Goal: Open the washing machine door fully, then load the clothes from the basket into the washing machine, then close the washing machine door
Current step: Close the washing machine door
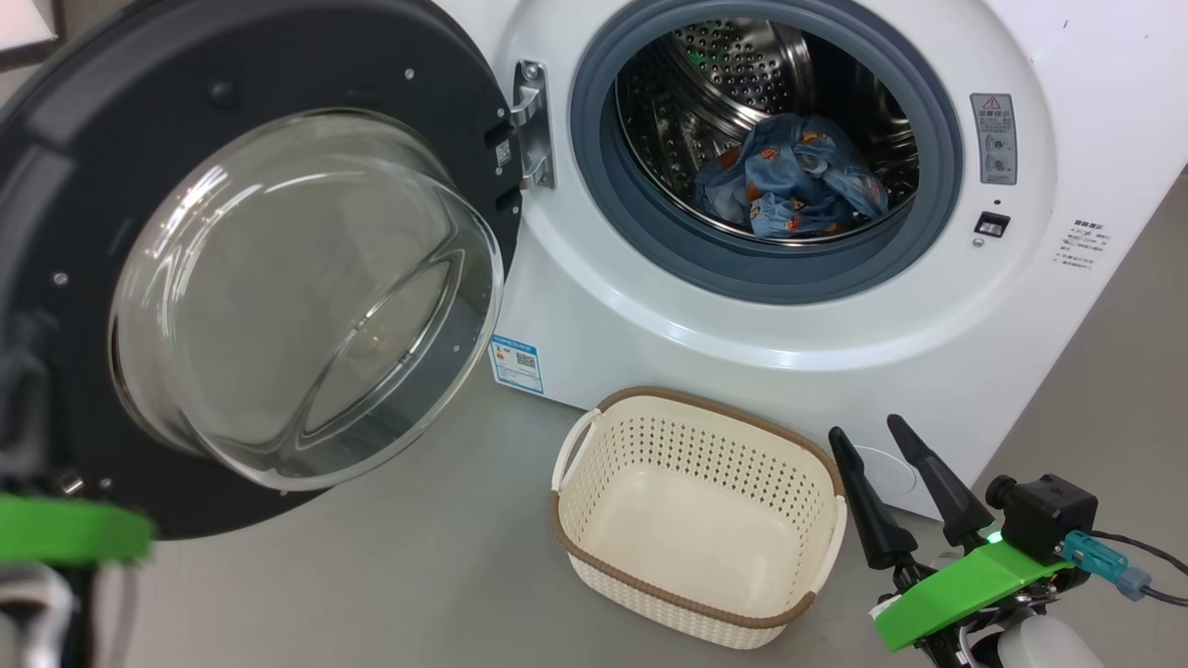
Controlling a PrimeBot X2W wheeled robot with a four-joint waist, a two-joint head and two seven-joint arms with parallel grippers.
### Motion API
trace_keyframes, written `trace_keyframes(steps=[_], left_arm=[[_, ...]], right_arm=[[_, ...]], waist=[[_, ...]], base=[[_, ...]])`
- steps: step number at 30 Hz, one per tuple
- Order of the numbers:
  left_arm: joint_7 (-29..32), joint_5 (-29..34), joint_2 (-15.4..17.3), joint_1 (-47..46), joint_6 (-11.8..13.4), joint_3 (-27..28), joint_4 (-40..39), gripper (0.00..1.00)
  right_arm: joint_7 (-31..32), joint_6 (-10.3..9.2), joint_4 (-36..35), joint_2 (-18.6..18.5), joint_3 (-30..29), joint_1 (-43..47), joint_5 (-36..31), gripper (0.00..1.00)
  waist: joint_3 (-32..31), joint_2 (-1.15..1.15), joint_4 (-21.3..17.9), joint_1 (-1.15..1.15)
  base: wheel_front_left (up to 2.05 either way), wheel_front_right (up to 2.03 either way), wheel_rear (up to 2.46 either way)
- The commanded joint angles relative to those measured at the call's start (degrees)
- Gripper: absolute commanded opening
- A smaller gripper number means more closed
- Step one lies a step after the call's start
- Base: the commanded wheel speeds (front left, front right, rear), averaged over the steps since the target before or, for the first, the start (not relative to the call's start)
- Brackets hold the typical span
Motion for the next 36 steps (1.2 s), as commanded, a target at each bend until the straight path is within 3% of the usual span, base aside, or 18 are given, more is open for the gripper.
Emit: trace_keyframes(steps=[1,9,21,29,36], left_arm=[[1.22,-2.45,3.07,-4.77,-0.64,3.95,-2.37,0.0],[5.22,-13.41,7.3,-13.34,-2.8,10.76,1.2,0.0],[8.84,-34.14,12.4,-25.16,-5.02,22.06,22.21,0.0],[8.9,-40.71,16.21,-27.08,-5.58,25.5,36.72,0.0],[10.71,-48.45,17.32,-25.97,-5.64,26.32,42.57,0.0]], right_arm=[[-0.27,0.09,-1.5,-0.65,0.92,-0.66,-0.23,1.0],[-0.27,0.09,-1.47,-0.95,1.21,-0.91,-0.09,1.0],[-0.27,0.09,-1.26,-2.0,1.84,-1.72,-0.04,1.0],[-0.27,0.09,-1.32,-3.2,2.76,-2.62,-0.02,1.0],[-0.27,0.09,-0.99,-4.44,3.19,-3.36,-0.15,1.0]], waist=[[0.17,0.0,-0.18,0.0],[0.7,0.0,-1.0,0.0],[1.78,0.0,-3.83,0.0],[2.9,0.0,-5.54,0.0],[4.35,0.0,-7.02,0.0]], base=[[0.0,0.0,0.0],[0.0,0.0,0.0],[0.0,0.0,0.0],[0.0,0.0,0.0],[0.0,0.0,0.0]])
